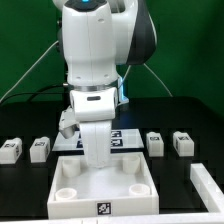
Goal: Assemble one leg
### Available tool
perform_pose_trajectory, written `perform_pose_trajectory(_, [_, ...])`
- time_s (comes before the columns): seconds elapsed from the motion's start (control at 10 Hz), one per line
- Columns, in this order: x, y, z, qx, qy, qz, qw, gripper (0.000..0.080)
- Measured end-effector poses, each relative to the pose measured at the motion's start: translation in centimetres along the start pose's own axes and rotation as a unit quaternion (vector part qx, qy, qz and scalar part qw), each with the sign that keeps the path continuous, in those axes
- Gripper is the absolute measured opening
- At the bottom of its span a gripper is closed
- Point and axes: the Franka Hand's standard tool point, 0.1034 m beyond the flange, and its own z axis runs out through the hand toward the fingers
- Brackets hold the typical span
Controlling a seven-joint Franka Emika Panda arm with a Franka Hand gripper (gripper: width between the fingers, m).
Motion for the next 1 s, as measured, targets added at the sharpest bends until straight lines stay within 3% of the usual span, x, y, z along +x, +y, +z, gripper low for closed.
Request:
perform_pose_trajectory(0.4, [0.2, 0.1, 0.0, -0.002, 0.000, 0.001, 1.000, 0.0063])
perform_pose_trajectory(0.6, [2.7, 1.6, -0.3, -0.010, 0.005, 0.008, 1.000, 0.0063])
perform_pose_trajectory(0.8, [5.7, 4.2, -0.8, -0.015, 0.010, 0.000, 1.000, 0.0062])
perform_pose_trajectory(1.0, [7.2, 4.3, -0.2, 0.018, 0.012, 0.006, 1.000, 0.0063])
